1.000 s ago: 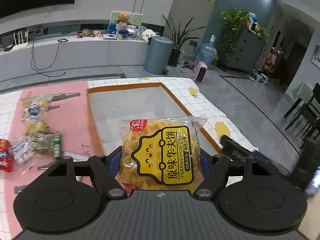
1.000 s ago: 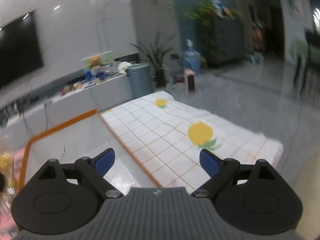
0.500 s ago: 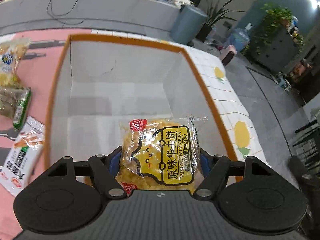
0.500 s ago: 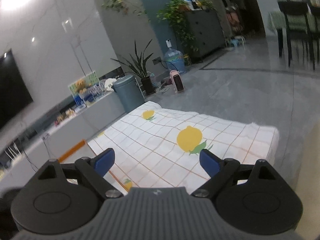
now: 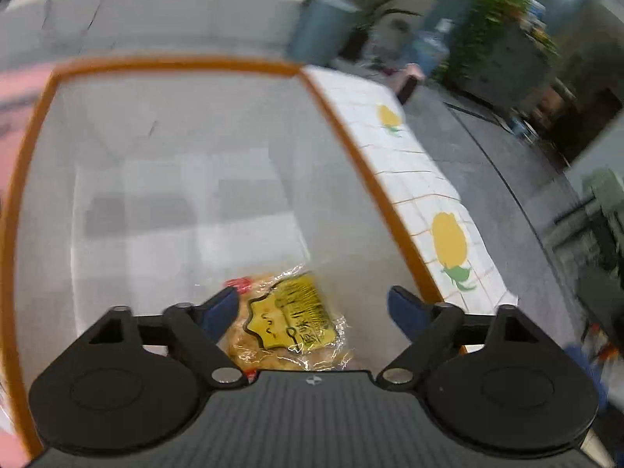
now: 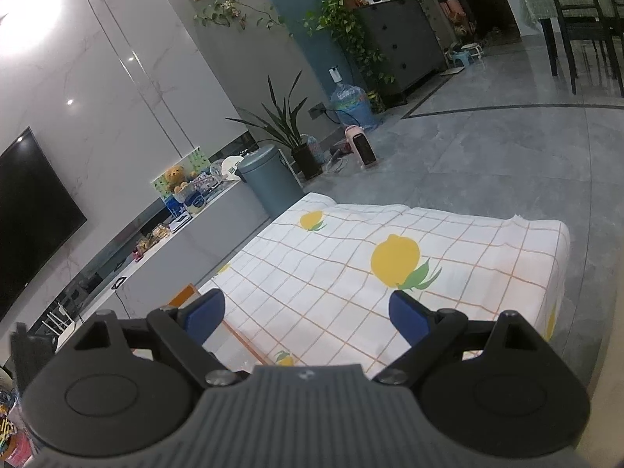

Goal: Organize snacks
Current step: 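Lower the yellow waffle bag into the orange box and open the left tool, then move both tools back from the box to the snack pile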

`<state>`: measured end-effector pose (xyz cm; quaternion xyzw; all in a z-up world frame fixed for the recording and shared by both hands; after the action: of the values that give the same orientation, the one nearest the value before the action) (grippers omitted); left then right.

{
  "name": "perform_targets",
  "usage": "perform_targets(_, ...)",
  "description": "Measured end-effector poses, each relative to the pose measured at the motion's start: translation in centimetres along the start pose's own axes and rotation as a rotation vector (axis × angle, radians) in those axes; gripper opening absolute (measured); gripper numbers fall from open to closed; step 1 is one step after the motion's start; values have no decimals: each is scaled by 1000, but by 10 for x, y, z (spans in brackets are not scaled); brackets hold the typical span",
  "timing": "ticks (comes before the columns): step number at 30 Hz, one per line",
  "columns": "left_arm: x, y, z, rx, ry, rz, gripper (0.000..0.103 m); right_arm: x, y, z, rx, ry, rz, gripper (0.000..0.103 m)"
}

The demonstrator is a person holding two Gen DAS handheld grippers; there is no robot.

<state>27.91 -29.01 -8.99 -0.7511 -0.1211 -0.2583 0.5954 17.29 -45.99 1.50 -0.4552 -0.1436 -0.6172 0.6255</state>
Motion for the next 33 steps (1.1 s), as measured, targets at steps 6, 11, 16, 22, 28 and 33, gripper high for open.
perform_targets(6,0,-48,9,58,75,-109,103,-1,1,3,-6,-28,5,89)
perform_targets(11,2,-92,19,83,105,-152,103,-3,0,14,12,-81,13,89)
perform_targets(16,7,-119,42,135,82,-179,103,-12,-2,29,58,-102,23,89)
perform_targets(22,2,-143,79,202,44,-192,103,-31,5,67,171,-206,78,89)
perform_targets(28,-13,-160,119,266,14,-208,103,-47,-2,117,375,-331,86,89)
perform_targets(33,-29,-168,159,307,-43,-204,103,-68,-5,141,478,-375,122,89)
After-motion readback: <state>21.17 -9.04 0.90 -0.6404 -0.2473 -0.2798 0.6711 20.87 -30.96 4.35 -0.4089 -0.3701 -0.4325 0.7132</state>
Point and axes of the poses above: each gripper's, at about its wrist camera, not at the fingertips, and y roughly the way its jaws point, z to its left, x to its top, the point moved 9 cm from there along y, roughly the way its jaws point, and after that the axes turned 13 degrees about x, right-handed, at the moved point
